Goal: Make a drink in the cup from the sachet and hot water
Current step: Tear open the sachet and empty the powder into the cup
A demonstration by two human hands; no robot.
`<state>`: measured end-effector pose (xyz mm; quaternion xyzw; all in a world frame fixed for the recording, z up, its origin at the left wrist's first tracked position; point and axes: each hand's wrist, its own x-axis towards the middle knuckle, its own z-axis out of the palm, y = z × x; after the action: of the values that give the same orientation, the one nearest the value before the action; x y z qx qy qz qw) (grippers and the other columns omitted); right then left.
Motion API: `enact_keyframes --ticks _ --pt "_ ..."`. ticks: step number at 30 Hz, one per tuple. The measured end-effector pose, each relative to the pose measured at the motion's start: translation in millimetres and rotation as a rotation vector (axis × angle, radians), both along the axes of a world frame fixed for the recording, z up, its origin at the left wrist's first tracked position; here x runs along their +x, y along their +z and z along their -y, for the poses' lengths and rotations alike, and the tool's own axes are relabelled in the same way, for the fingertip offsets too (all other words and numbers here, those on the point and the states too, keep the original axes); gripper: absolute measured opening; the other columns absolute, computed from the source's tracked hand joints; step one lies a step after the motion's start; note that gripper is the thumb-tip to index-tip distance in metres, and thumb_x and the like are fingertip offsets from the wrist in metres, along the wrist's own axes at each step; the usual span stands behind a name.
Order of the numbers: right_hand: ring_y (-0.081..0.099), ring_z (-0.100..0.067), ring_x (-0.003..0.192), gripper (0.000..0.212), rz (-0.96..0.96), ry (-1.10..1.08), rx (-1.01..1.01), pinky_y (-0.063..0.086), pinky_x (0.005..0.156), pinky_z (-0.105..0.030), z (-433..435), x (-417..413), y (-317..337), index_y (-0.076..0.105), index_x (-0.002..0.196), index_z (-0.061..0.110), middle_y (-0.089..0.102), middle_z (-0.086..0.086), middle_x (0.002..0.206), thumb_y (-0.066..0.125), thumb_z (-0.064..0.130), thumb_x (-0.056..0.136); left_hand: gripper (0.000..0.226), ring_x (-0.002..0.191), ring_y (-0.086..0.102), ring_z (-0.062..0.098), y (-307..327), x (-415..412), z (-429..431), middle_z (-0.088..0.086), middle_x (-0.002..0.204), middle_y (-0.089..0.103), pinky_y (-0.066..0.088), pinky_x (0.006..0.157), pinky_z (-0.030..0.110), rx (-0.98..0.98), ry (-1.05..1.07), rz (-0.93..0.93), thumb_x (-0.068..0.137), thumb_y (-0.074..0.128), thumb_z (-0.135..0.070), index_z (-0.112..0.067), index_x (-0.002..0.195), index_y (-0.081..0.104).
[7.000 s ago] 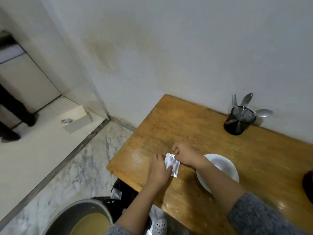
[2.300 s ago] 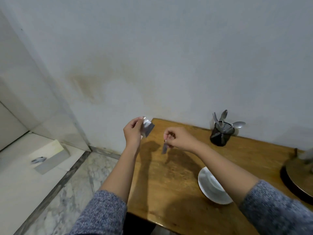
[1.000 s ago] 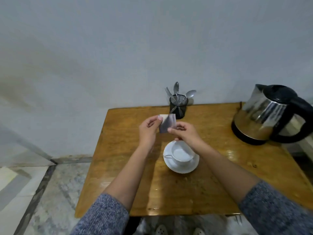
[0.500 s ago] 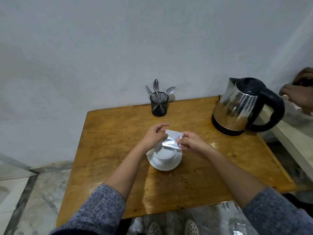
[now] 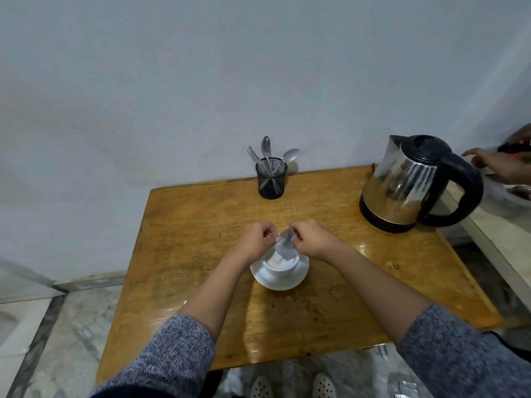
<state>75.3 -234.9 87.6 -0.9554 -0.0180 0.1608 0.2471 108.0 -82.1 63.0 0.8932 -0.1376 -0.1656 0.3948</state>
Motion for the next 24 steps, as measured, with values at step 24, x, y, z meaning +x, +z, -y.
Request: enact_keyframes --ticks 24 --pt "0.062 -0.025 0.089 0.019 0.068 0.242 -0.433 0.038 0.066 -0.03 -20.5 7.2 21.1 0.07 0.095 0.012 0.066 -0.008 0.09 0.064 0.027 0.085 0.01 0.078 0.055 0.016 -25.4 -29.3 -7.1 0.012 0.085 0.065 0.041 0.064 0.016 -0.163 0.18 0.118 0.078 0.068 -0.006 0.0 0.085 0.071"
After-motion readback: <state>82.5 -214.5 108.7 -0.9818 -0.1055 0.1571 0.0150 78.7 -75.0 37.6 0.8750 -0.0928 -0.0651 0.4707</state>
